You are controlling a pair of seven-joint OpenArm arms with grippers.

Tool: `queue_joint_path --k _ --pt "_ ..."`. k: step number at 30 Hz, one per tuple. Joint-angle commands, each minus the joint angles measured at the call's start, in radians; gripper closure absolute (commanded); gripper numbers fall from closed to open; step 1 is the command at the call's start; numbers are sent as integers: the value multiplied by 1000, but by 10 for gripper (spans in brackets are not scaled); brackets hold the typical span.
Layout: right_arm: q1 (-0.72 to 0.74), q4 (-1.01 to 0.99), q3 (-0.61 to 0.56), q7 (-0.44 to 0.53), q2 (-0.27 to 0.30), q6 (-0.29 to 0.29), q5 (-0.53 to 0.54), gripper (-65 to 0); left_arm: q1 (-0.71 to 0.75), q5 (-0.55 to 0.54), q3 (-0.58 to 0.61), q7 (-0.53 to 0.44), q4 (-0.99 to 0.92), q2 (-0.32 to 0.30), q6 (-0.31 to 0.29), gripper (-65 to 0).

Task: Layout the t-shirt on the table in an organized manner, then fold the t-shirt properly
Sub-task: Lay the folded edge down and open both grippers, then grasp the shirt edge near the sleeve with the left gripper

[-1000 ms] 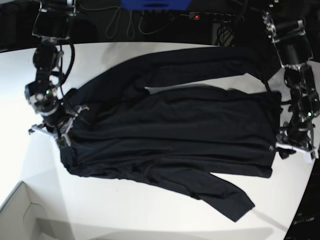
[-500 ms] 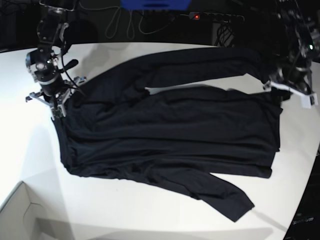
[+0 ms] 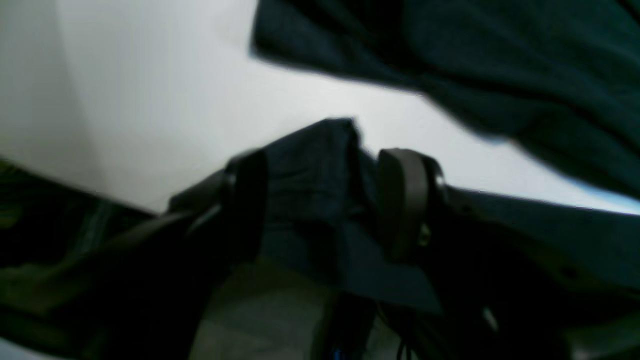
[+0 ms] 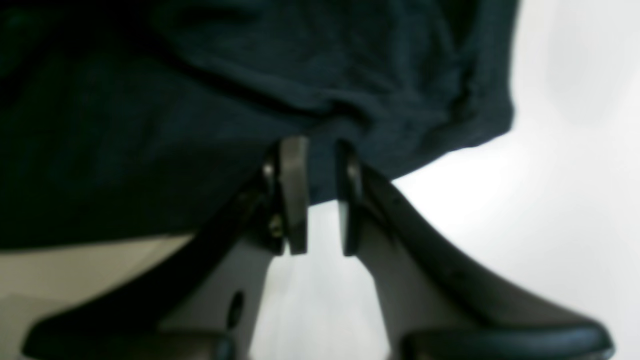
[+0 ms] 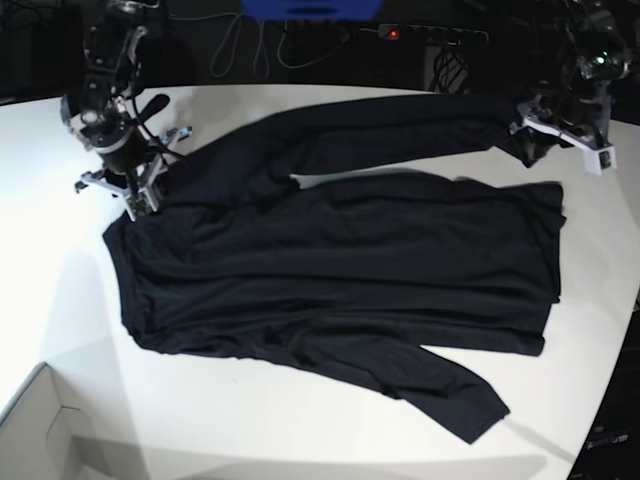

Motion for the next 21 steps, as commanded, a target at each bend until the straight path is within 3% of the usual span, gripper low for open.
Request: queue_joint_path --k 1,11,21 --pt "2 26 1 26 -3 3 12 -141 -4 -8 -5 -17 12 -11 -1 -340" --pt "8 -105 1 31 0 3 13 -144 -144 -6 -6 -6 -7 -11 -1 -339" --pt "-47 -126 73 31 12 3 13 -147 -50 0 -6 -17 -13 20 -1 -341"
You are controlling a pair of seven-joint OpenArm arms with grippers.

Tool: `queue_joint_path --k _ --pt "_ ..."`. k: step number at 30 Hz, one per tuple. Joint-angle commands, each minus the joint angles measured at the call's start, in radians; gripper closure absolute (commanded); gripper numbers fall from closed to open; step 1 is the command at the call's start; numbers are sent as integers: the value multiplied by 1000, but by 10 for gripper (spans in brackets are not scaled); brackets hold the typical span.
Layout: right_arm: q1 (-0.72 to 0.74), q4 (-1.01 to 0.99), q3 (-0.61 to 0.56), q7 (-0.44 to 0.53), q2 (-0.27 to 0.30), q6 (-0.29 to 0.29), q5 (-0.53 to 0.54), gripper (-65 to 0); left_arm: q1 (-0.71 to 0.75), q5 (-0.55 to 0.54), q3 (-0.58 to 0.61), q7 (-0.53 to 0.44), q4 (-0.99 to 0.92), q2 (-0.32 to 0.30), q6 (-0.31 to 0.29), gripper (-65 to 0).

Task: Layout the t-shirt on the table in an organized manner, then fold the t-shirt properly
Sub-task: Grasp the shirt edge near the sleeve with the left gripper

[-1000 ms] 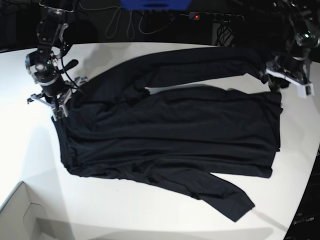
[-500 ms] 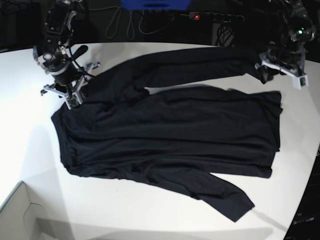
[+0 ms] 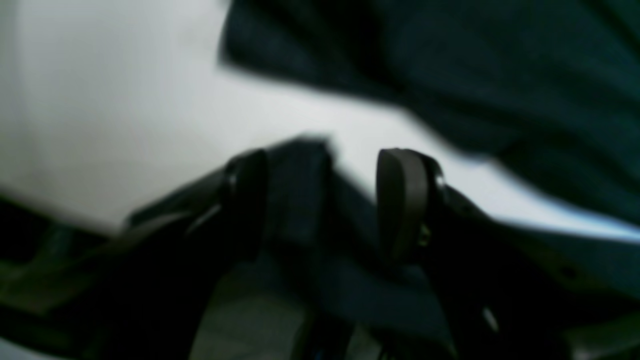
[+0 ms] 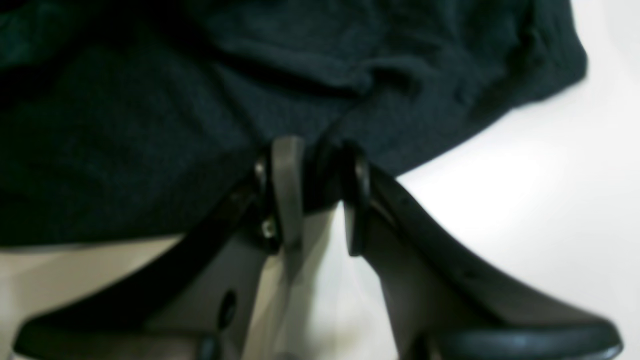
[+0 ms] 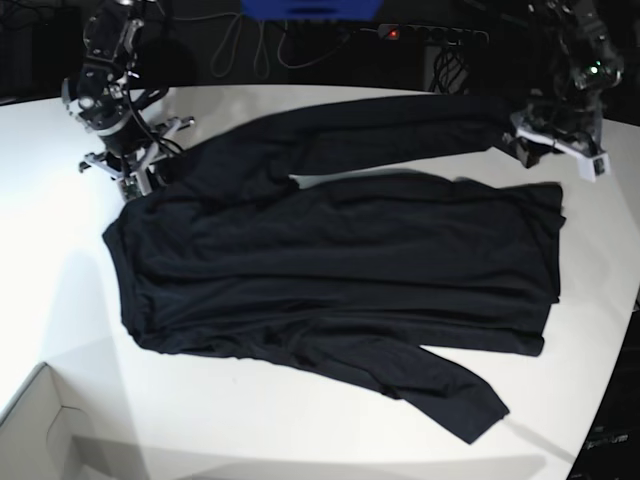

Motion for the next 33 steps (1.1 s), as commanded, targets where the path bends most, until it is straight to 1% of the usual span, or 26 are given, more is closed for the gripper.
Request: queue_joint_path --k 1,4,9,11,15,20,22,27,30,33 --pt "-12 -1 11 -69 6 3 -52 -147 3 -9 -4 -23 15 -16 -1 -341" --pt "-15 18 17 -69 5 3 -52 -147 32 -9 -4 -23 14 -32 -1 -342" --pt "-35 61 14 -69 2 3 -52 -147 37 -8 -4 -23 -17 -32 -1 -342" --pt "-37 65 16 -69 -12 3 -52 -147 37 -8 -4 -23 -31 -32 -1 -342" --pt "-38 85 17 -69 -18 3 -52 -147 31 -8 -4 -24 -72 -33 -1 -342" --pt "-50 110 13 -69 -18 3 -52 -147 31 -6 1 -80 -138 -39 -1 -342" --pt "-52 116 14 -69 -18 3 -52 -147 31 6 3 -84 -151 -46 -1 -342" --pt "-52 117 17 -69 -18 3 -52 -147 31 -2 -4 -84 -129 -47 -1 -342" --pt "-52 131 17 -69 -18 3 -52 -147 31 -3 -7 -81 -55 -47 -1 -342" --pt "-61 151 17 -69 -27 3 -52 -147 28 -5 -57 -77 34 -36 -1 -342"
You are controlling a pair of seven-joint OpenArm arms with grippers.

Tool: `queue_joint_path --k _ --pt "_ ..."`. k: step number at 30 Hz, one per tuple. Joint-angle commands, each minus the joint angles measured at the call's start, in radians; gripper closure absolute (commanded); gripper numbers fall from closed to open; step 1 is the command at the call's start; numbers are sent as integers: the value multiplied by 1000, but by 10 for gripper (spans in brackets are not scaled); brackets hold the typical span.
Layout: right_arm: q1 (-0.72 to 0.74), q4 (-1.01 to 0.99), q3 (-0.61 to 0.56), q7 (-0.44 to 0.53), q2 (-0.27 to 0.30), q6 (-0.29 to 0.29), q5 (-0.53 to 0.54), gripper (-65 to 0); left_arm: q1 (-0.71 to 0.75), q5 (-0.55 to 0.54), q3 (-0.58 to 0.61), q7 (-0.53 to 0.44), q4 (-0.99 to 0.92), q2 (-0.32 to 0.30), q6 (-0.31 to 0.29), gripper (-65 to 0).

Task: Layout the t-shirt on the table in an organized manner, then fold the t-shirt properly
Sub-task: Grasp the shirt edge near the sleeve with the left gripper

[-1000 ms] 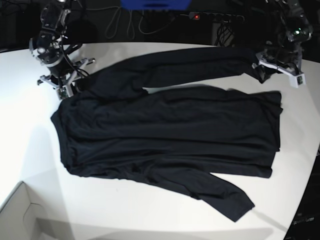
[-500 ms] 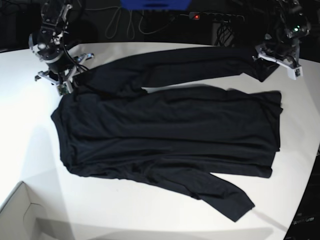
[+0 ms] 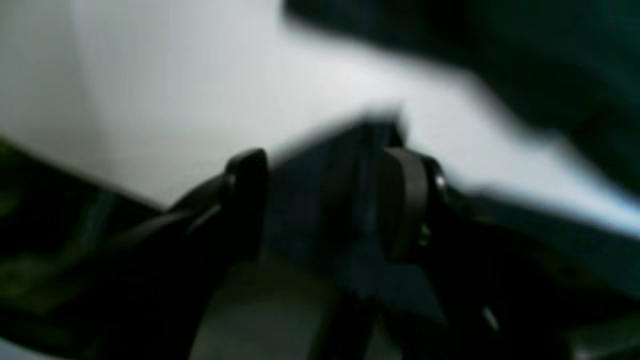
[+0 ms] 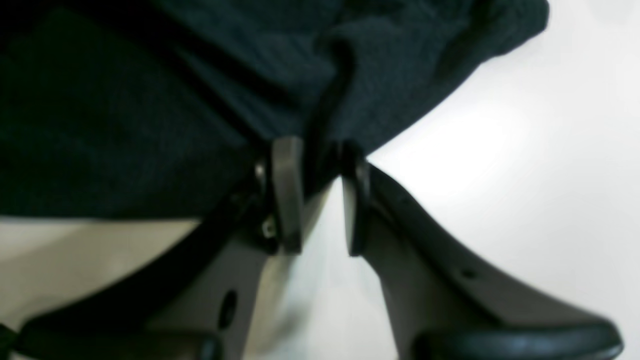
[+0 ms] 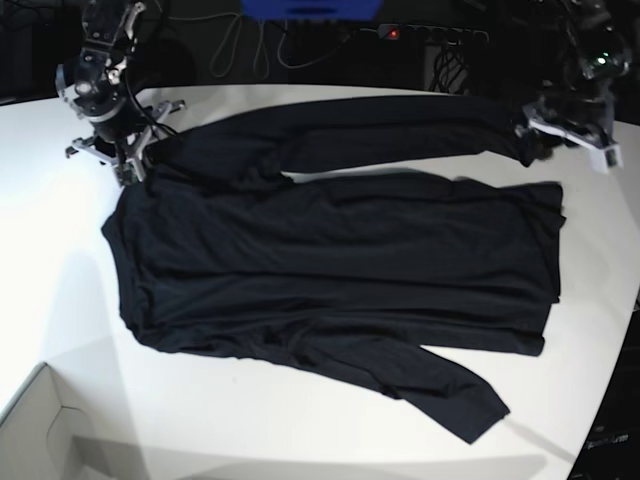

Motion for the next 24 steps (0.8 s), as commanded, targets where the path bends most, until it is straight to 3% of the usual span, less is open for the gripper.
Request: queue_joint_path --k 1,5,12,24 --pt "-2 27 3 17 -3 3 9 -147 -15 1 -23 -17 46 -13 5 -342" --pt "-4 36 -2 17 -11 3 9 -147 -117 7 -73 -15 56 -13 5 -342" --pt "-2 34 -3 17 -20 3 9 -147 -321 10 -106 -15 -203 -24 5 -342" --pt "-2 34 -2 17 -28 3 9 -146 -458 12 -98 -23 -427 -24 5 -339"
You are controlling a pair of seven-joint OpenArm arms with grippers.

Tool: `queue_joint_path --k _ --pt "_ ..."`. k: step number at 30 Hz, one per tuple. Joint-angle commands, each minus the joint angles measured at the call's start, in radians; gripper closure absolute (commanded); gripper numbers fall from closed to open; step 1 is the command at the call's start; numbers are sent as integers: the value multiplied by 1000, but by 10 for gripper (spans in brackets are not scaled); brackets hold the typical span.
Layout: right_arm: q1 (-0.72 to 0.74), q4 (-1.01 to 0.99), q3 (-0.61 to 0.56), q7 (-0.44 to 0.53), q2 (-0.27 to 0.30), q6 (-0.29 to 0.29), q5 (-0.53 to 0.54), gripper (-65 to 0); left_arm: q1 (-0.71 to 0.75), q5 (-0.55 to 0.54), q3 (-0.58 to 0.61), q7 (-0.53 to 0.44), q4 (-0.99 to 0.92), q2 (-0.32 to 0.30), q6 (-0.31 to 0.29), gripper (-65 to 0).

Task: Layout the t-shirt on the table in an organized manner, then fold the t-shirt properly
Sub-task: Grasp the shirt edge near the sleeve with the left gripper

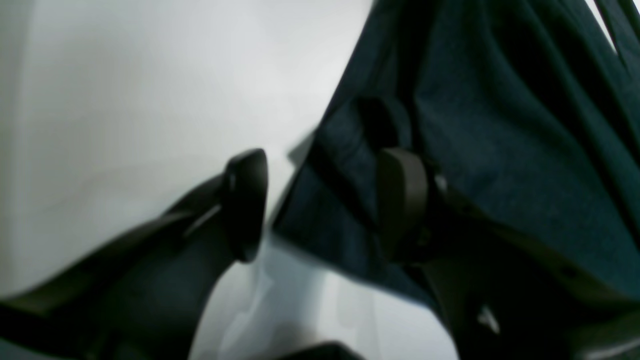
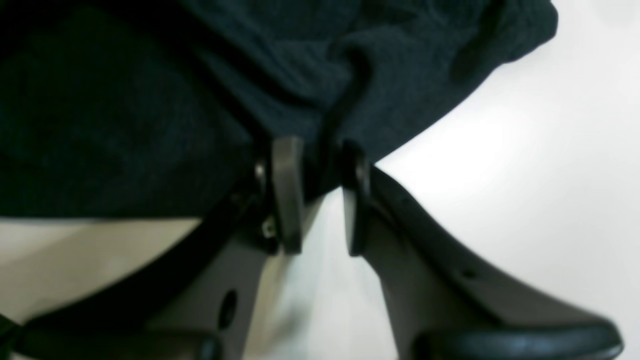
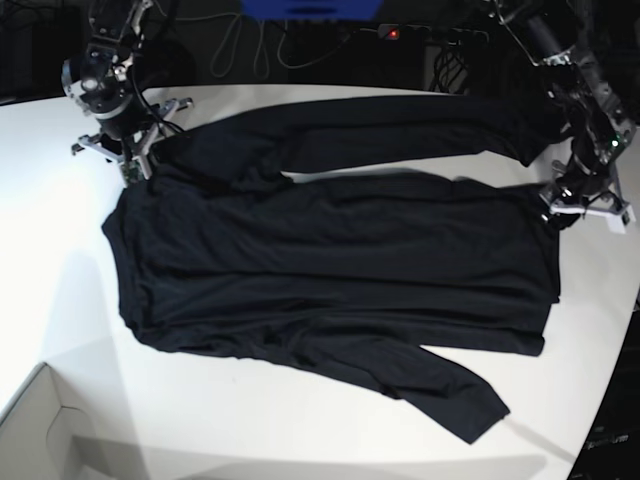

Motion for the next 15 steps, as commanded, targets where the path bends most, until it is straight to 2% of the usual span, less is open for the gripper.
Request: queue_joint_path --k 1,12,15 --pt "4 17 2 18 3 3 12 -146 -18 -10 -3 -16 3 -15 -5 -339" --pt "5 17 5 18 1 3 12 -146 -44 -9 21 -19 -37 -18 -5 -333" --pt "5 17 5 18 1 3 12 -146 -44 -10 77 -22 -46 -42 -5 -259"
